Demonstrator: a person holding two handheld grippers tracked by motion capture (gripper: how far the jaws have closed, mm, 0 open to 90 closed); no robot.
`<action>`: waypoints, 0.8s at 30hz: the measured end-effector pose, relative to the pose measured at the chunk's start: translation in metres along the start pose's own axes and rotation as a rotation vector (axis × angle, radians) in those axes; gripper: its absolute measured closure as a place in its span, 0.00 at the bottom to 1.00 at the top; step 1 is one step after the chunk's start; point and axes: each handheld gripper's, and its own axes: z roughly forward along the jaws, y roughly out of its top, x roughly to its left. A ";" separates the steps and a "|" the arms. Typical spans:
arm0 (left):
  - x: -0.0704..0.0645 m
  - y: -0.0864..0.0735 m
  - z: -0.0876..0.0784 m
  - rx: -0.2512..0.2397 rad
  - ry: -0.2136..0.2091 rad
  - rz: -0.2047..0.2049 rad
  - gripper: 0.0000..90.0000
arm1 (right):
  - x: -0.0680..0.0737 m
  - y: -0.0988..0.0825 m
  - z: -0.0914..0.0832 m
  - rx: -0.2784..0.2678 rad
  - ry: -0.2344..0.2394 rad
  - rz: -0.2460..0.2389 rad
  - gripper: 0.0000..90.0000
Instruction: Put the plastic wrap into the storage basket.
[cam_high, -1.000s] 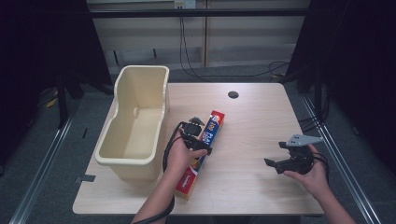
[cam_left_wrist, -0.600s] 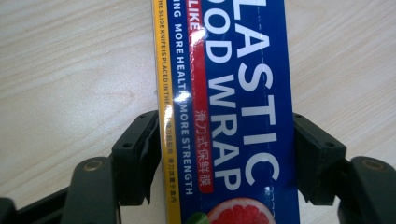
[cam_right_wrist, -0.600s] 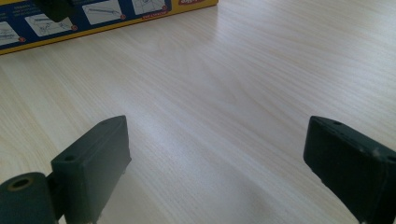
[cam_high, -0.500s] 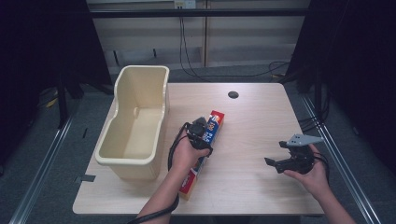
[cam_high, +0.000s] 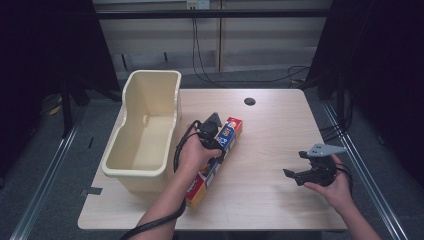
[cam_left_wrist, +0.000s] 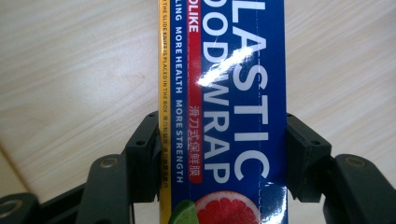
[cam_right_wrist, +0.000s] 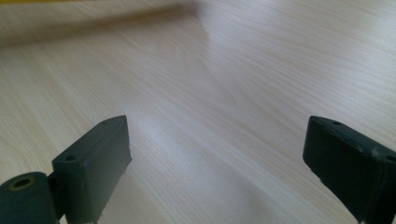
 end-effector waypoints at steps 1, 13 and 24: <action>0.000 0.001 -0.005 0.000 -0.002 0.004 0.45 | 0.000 0.000 0.000 0.001 -0.001 0.000 0.08; 0.006 0.003 -0.053 -0.020 -0.028 -0.011 0.45 | 0.002 0.001 0.001 -0.004 0.014 -0.011 0.04; 0.011 0.003 -0.093 -0.052 -0.036 -0.034 0.45 | 0.004 0.002 0.003 0.001 0.030 -0.020 0.01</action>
